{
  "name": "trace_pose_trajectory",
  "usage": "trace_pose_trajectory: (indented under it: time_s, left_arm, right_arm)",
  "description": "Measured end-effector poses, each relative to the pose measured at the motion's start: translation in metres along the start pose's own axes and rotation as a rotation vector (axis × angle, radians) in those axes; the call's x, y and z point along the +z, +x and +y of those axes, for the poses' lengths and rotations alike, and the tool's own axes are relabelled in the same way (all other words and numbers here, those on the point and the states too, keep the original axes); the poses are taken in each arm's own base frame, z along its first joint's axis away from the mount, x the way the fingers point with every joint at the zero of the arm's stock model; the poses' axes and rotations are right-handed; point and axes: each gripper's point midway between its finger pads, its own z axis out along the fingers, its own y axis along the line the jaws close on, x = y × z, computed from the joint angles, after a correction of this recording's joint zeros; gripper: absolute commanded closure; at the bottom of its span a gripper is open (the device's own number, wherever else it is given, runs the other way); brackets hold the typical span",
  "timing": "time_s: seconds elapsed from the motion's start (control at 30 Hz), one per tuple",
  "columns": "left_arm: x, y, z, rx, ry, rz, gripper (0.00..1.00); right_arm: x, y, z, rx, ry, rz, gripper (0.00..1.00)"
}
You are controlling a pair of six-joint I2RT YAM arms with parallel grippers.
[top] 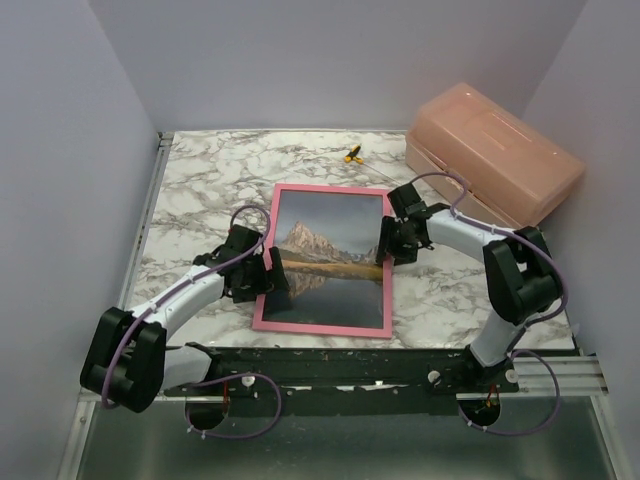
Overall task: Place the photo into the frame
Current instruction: Adjust the photo frame at the center of the board.
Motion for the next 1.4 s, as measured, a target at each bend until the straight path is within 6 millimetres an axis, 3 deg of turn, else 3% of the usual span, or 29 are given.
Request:
trace_pose_trajectory:
  time_s: [0.27, 0.67, 0.73, 0.83, 0.9, 1.13, 1.3, 1.4]
  left_arm:
    - [0.004, -0.002, -0.016, -0.004, 0.078, 0.009, 0.09]
    - [0.011, 0.002, -0.041, 0.009, 0.159, 0.029, 0.02]
    - [0.010, 0.002, -0.041, 0.008, 0.157, 0.025, 0.02]
    - [0.006, 0.000, -0.035, 0.008, 0.125, 0.003, 0.01]
    - [-0.003, -0.003, -0.032, 0.014, 0.112, -0.032, 0.02]
    - [-0.070, -0.046, -0.041, 0.066, 0.180, -0.368, 0.02]
    - [-0.121, -0.077, -0.039, 0.126, 0.211, -0.664, 0.02]
    - [-0.146, -0.090, -0.028, 0.161, 0.214, -0.870, 0.01]
  right_arm:
    - [-0.013, 0.014, 0.002, 0.052, -0.072, 0.017, 0.35]
    - [-0.062, -0.014, 0.007, 0.099, -0.147, -0.129, 0.26]
    - [-0.068, -0.016, 0.006, 0.098, -0.146, -0.143, 0.23]
    - [-0.079, -0.018, 0.004, 0.098, -0.147, -0.182, 0.09]
    - [-0.090, -0.018, 0.000, 0.098, -0.147, -0.224, 0.00]
    - [-0.140, -0.013, -0.020, 0.104, -0.175, -0.438, 0.00]
    - [-0.183, -0.031, -0.032, 0.120, -0.180, -0.652, 0.00]
    - [-0.196, -0.038, -0.045, 0.119, -0.156, -0.779, 0.00]
